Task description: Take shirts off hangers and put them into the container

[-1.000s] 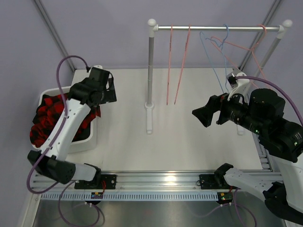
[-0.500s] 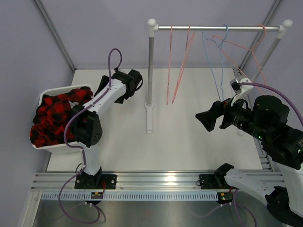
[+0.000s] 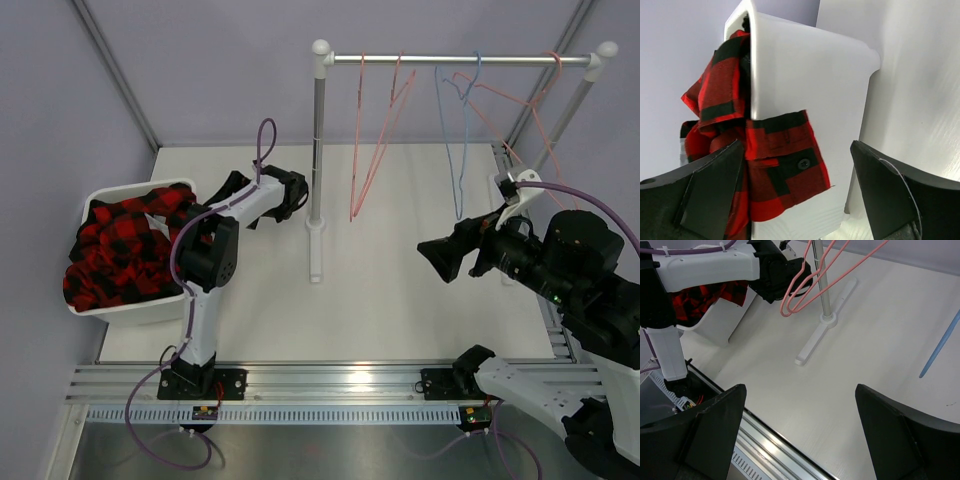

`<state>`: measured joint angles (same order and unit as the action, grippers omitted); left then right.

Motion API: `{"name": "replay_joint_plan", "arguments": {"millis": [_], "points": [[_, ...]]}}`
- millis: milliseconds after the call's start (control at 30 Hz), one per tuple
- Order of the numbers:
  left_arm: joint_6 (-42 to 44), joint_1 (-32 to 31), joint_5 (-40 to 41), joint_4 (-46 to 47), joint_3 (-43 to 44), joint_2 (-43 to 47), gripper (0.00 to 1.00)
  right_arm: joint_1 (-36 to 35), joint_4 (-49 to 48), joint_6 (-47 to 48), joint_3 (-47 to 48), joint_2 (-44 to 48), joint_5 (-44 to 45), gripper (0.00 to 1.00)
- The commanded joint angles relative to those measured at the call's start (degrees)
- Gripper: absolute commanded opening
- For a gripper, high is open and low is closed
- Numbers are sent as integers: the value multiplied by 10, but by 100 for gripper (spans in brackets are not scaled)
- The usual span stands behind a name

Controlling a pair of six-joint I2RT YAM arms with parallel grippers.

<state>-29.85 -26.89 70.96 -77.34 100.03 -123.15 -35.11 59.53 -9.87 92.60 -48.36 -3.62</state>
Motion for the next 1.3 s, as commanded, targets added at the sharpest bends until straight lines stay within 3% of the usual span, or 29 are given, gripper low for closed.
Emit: {"name": "replay_joint_plan", "arguments": {"millis": [0,233,333,467,733,900,1267], "points": [[-51,12,53,-103,12,-3,92,-4,-19,17,-5,8,12,100],[-59,38,65,-98,-8,19,84,-4,-23,21,-13,14,15,100],[-72,41,66,-102,-19,18,74,-4,-26,21,-16,18,18,100],[-89,44,71,-113,-18,11,44,-4,-27,22,-21,20,16,99],[-100,43,69,-112,-27,26,0,-4,-30,22,-26,18,20,99],[-93,36,63,-103,-29,69,0,-4,-30,20,-26,15,19,99],[14,12,1,-24,-29,193,0,-4,-31,20,-22,11,21,100]]}}
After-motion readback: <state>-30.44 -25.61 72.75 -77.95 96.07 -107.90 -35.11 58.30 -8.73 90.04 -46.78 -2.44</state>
